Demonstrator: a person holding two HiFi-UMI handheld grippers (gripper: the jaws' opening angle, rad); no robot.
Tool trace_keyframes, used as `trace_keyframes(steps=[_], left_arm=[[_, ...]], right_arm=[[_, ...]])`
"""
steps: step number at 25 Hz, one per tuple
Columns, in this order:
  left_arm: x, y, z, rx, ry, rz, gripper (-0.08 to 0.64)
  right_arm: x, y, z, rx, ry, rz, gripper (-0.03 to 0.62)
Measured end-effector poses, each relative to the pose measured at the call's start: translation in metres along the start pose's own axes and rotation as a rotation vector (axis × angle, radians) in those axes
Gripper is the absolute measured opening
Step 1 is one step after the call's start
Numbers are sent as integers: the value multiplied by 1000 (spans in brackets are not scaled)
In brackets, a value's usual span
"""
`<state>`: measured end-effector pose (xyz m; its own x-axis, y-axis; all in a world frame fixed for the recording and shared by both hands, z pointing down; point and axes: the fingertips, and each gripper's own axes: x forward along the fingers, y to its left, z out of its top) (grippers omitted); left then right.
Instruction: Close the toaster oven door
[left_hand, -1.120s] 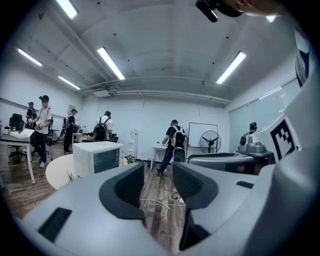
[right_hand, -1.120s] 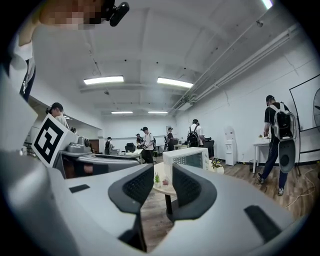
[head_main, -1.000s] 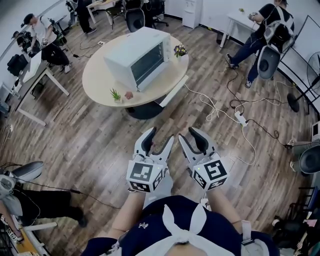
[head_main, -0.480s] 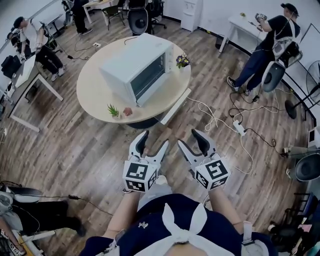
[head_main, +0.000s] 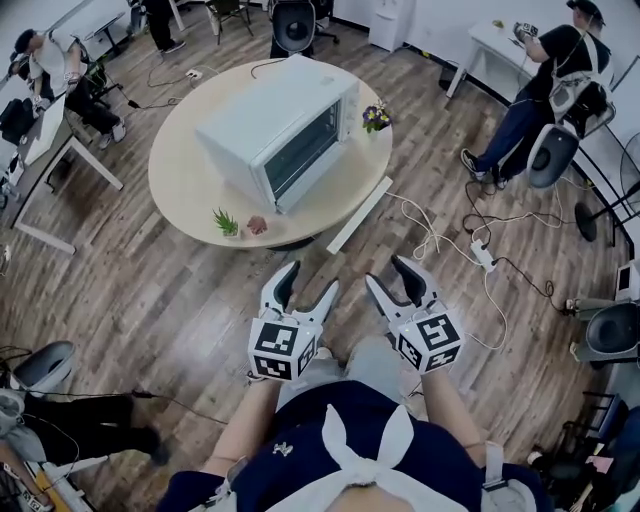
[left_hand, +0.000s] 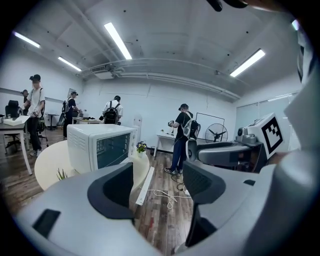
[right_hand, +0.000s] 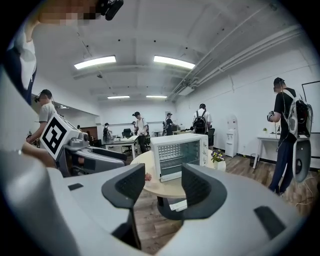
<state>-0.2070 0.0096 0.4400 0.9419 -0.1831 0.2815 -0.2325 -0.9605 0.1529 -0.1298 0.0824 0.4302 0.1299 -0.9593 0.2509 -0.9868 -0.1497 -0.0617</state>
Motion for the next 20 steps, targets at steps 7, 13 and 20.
trace_keyframes(steps=[7,13,20], left_arm=[[29,15,-24,-74,62,57,301],[62,55,-22,-137,66,202,301],[116,79,-18,-204,106,353,301]], right_arm=[[39,-23,-9,19,46,87,218],[84,-62,0,-5,65,191,216],[129,-133,0,-26,115,298,218]])
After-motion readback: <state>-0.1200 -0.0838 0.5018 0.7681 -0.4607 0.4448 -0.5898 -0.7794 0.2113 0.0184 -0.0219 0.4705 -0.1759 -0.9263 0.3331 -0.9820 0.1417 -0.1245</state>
